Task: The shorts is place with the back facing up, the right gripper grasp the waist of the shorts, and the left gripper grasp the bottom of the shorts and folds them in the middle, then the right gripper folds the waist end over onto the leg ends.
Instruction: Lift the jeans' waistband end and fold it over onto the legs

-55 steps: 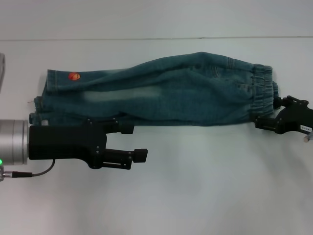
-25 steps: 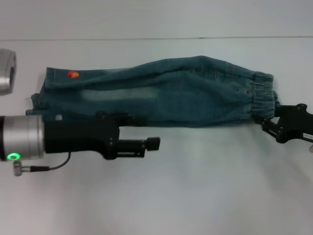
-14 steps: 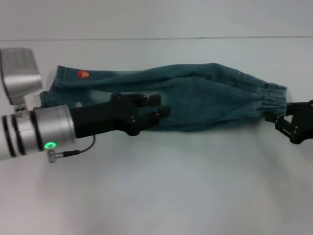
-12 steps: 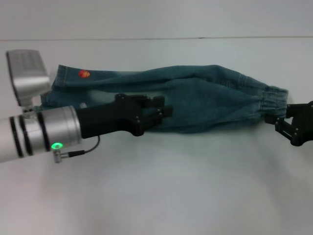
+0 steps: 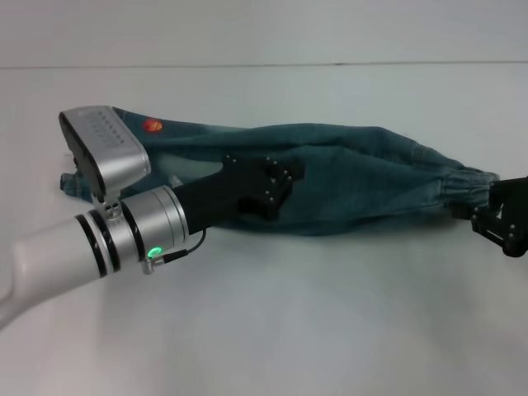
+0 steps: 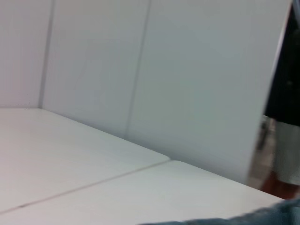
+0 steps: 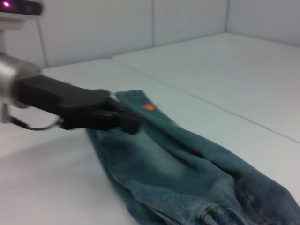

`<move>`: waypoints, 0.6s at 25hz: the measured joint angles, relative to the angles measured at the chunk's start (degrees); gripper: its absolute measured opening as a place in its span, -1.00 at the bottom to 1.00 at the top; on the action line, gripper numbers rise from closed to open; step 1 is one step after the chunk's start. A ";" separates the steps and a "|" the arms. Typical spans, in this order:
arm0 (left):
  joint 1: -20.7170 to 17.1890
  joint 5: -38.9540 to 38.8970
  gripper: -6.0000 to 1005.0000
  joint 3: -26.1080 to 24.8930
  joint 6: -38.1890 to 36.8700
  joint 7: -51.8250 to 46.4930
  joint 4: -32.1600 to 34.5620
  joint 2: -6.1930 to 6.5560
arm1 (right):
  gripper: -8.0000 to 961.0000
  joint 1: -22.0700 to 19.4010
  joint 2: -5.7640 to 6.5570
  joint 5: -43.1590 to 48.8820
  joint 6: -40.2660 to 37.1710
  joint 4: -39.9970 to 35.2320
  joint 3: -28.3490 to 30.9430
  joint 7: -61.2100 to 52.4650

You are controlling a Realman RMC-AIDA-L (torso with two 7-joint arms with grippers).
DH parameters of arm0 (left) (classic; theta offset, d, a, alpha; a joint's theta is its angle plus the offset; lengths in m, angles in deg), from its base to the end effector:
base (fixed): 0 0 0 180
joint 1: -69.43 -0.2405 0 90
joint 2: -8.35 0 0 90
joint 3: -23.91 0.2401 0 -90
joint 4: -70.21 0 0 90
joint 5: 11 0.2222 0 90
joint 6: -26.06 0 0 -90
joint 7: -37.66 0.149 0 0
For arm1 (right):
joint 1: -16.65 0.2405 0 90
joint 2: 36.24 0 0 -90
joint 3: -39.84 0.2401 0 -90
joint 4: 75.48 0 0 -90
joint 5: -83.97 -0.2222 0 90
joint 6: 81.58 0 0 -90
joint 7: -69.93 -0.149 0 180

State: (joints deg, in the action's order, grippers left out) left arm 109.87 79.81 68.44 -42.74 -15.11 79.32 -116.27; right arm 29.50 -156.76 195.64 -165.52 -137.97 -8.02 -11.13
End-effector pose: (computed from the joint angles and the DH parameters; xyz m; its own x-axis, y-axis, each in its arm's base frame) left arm -0.2088 0.3466 -0.1066 0.7053 0.2535 0.6620 0.5071 -0.8330 -0.2213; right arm 0.2947 0.3033 0.0575 0.8880 -0.2751 -0.3685 -0.4251 -0.7967 -0.4296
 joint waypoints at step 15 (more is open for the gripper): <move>2.32 -5.14 -0.89 0.38 10.88 9.54 -8.35 0.00 | -0.67 -2.50 0.14 -5.64 -9.20 -19.91 -4.74 -9.88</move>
State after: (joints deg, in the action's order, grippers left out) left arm 112.19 74.67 68.81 -31.86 -5.57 70.97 -116.27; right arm 27.00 -156.62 190.00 -174.72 -157.88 -12.77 -21.01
